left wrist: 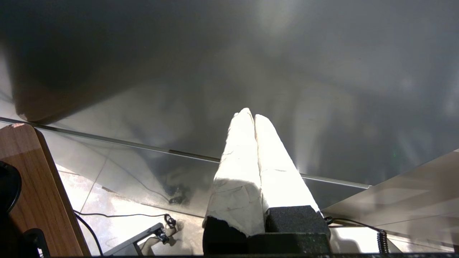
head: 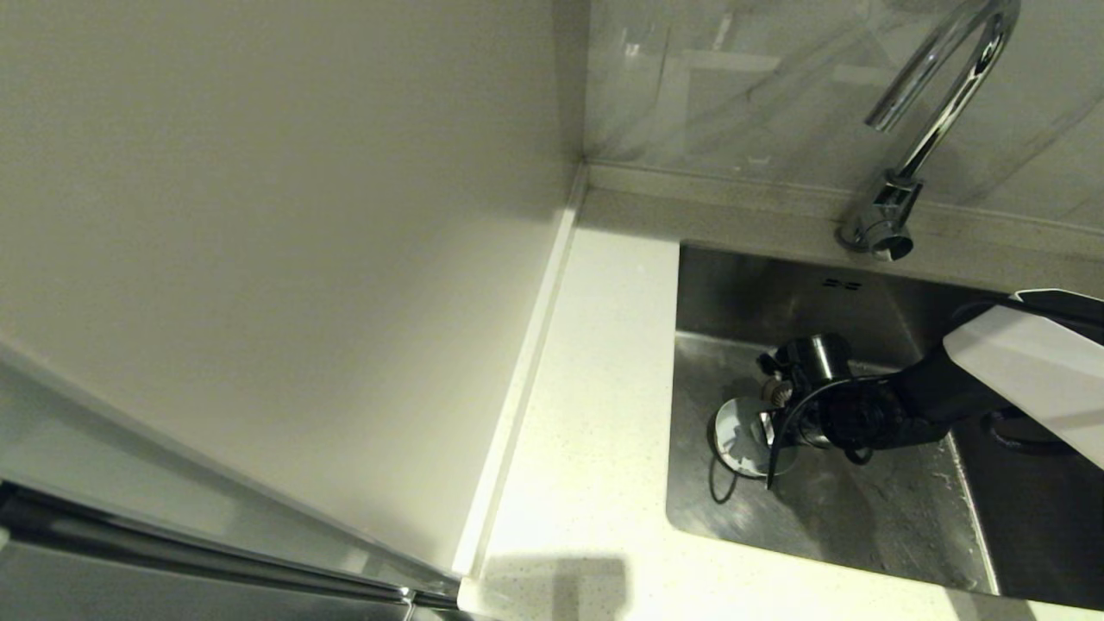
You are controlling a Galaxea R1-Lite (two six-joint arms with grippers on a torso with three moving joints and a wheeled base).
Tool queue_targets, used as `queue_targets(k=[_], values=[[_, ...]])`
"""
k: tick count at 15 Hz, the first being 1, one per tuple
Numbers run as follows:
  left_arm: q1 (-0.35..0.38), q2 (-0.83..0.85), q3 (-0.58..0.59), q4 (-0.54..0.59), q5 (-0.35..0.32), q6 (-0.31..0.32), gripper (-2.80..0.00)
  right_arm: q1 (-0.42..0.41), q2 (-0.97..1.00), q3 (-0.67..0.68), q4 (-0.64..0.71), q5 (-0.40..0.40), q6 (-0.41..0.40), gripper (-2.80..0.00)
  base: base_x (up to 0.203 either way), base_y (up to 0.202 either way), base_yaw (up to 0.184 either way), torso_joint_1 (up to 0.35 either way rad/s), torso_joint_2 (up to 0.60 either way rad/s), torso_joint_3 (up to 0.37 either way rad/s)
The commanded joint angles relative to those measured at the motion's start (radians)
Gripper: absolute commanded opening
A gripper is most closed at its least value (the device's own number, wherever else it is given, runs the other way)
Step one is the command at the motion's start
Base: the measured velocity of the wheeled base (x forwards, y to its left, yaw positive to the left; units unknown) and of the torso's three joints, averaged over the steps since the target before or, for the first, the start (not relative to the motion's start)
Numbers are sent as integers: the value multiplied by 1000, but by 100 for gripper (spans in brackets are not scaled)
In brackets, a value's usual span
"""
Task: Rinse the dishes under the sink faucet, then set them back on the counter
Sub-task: Put a bowl back to the table from the sink
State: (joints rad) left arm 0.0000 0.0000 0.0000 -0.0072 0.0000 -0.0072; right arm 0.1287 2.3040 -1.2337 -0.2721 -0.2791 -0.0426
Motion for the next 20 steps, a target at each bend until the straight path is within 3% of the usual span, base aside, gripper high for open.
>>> queue_targets(k=[1, 6, 9, 12, 16, 20], values=[[0, 0, 3, 0, 0, 0, -280, 0, 16, -10, -28, -5, -1, -280, 0, 0, 0, 0, 0, 0], [0, 0, 3, 0, 0, 0, -280, -5, -3, -12, -67, -33, 2, -280, 0, 0, 0, 0, 0, 0], [0, 0, 3, 0, 0, 0, -280, -38, -45, -2, -109, -94, 15, -280, 0, 0, 0, 0, 0, 0], [-1, 0, 3, 0, 0, 0, -280, -94, -91, 11, -110, -99, 15, -280, 0, 0, 0, 0, 0, 0], [0, 0, 3, 1, 0, 0, -280, -198, -216, 92, -110, -125, 10, -280, 0, 0, 0, 0, 0, 0], [0, 0, 3, 0, 0, 0, -280, -368, -415, 233, -112, -132, 1, -280, 0, 0, 0, 0, 0, 0]])
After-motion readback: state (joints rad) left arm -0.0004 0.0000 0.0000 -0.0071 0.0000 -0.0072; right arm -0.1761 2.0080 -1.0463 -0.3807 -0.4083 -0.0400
